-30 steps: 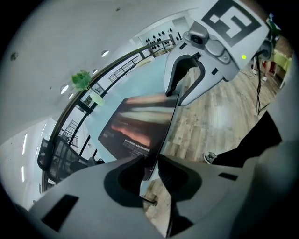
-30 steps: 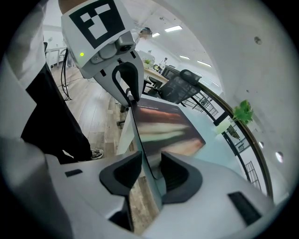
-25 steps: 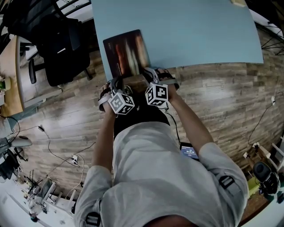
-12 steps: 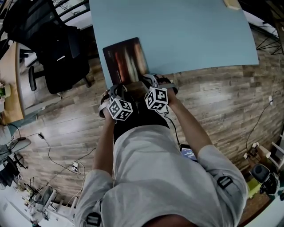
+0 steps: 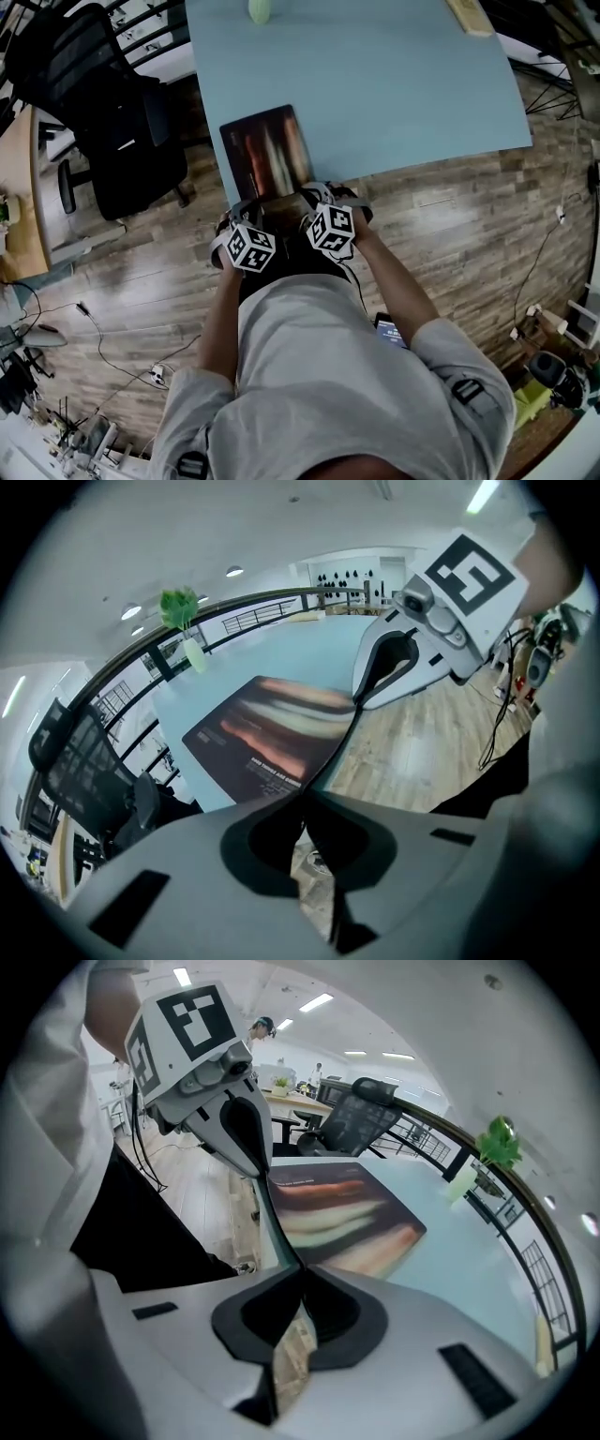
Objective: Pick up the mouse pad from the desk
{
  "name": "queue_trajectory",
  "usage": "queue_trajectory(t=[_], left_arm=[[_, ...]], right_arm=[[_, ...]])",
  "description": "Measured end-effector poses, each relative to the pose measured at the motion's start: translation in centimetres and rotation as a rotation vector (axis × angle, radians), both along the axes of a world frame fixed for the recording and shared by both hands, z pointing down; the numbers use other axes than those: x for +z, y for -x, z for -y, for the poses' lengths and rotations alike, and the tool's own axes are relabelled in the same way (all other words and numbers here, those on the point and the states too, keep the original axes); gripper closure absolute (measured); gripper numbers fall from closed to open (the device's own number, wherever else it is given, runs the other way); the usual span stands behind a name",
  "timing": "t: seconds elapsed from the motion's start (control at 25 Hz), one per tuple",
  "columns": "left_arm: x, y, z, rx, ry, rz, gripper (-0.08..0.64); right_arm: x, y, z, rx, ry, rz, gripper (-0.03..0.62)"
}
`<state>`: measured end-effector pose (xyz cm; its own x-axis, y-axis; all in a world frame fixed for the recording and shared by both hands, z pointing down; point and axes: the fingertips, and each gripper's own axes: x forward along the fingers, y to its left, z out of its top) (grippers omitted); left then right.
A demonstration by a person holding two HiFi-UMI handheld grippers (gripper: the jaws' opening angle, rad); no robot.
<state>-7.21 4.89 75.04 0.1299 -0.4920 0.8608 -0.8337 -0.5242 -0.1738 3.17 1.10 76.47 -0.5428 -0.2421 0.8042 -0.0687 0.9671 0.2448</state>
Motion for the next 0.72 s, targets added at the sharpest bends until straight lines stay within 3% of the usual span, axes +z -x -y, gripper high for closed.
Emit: queue_trajectory(t=[0.36,0.72], left_arm=[[-1.8,0.7,0.6,-0.096,-0.015,-0.125,0.534],[-5.9,2.0,4.4,-0.165,-0.083,-0.231,0.535]], right_arm=[[-3.3,0.9,1.0,0.167,0.067,0.095,0.575],[-7.8,2.9,4.9,0.277,0.038,0.182,0.575]])
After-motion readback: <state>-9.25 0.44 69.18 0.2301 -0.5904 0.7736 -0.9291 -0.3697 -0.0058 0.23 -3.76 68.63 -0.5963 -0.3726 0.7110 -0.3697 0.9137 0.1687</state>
